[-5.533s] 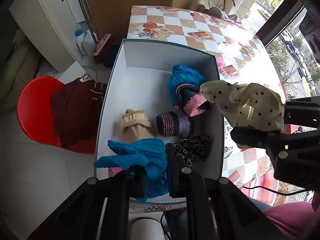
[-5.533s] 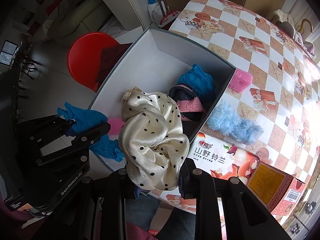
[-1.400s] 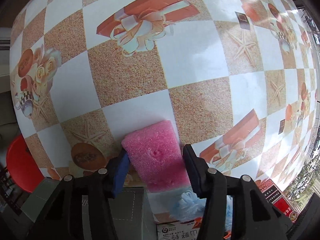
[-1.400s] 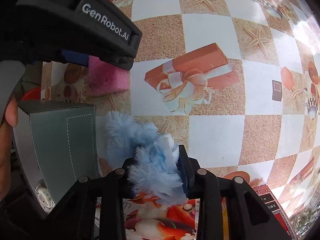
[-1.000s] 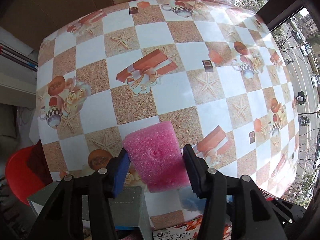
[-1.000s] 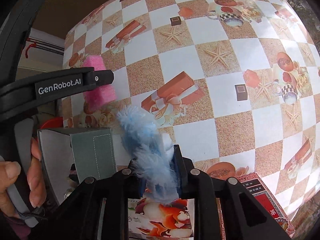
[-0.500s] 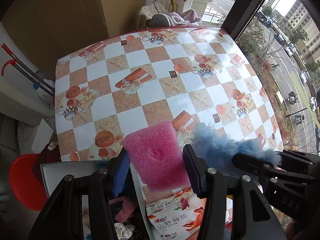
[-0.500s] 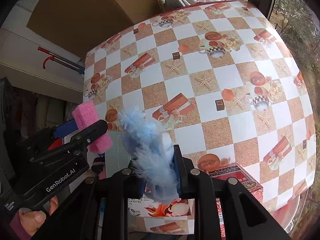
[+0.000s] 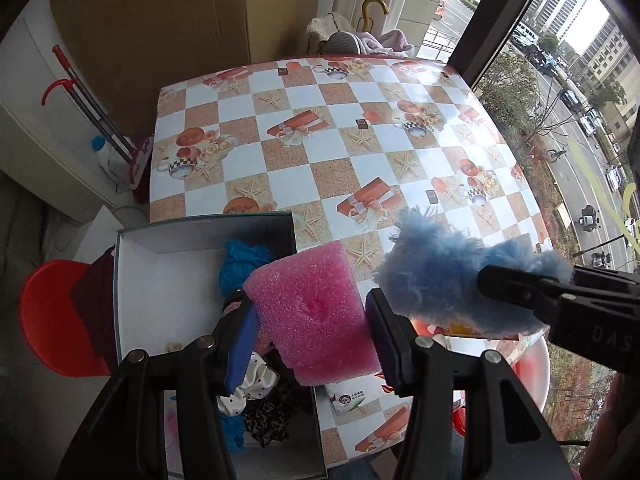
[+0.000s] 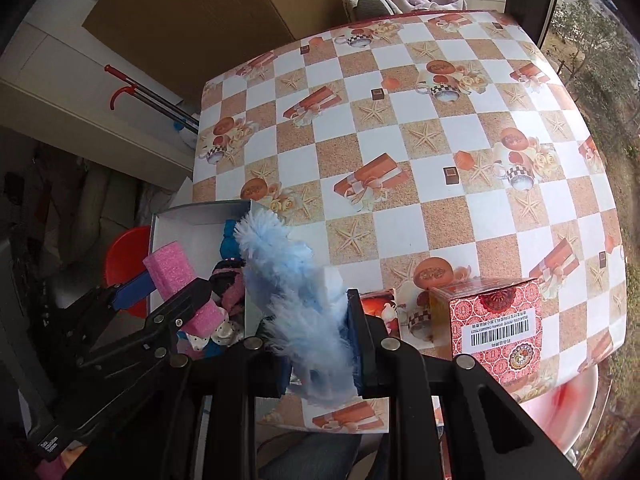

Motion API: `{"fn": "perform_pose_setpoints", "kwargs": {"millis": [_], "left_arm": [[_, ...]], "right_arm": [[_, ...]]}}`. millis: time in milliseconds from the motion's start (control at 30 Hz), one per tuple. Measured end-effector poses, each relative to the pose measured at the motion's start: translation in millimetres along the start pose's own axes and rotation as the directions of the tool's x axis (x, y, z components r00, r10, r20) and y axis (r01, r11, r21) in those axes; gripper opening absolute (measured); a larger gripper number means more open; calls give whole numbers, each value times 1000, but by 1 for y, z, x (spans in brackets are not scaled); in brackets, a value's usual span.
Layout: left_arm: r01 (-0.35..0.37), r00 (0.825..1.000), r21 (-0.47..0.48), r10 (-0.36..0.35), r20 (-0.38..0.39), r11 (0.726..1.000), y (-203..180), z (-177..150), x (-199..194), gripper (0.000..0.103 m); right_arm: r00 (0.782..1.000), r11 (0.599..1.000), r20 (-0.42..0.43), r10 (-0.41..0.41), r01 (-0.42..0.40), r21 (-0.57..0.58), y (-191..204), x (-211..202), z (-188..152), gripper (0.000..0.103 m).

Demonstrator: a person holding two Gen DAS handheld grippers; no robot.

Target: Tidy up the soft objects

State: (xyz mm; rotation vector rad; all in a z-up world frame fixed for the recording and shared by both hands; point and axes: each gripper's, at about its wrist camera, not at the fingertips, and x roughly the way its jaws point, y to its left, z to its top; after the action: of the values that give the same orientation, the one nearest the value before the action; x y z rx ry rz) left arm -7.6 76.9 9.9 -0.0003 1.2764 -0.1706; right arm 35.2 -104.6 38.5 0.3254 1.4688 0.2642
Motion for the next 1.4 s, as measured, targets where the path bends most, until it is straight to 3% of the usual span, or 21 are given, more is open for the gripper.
{"fn": "perform_pose_setpoints", "kwargs": {"millis": [600,1167,1200,1300,1333,1400], "left_arm": [[-73,997,-222,73,-9,972,85,-58,-15,57],[-54,998,-256,50,-25,965,101,-70,-2,58],[-57,998,-257,52,-26,965,101,-69,-2,60],[-74,997,-261,66,-38,962,101,-67,-1,77],[-70,997,-264,61,-41,962,101,-67,0,79],[-54,998,-274,42,-51,960,102,-66,3,79]], "right_arm": [[998,973,-62,-8,-7,-231,101,30,-7,24],[991,936,-114,-64,20,-350,151,72,3,24],[991,935,-120,-63,17,-354,152,75,4,24],[989,932,-131,-69,17,-363,155,79,5,24],[988,931,-141,-66,10,-365,156,81,5,28],[987,929,-142,-74,17,-369,157,82,5,46]]}}
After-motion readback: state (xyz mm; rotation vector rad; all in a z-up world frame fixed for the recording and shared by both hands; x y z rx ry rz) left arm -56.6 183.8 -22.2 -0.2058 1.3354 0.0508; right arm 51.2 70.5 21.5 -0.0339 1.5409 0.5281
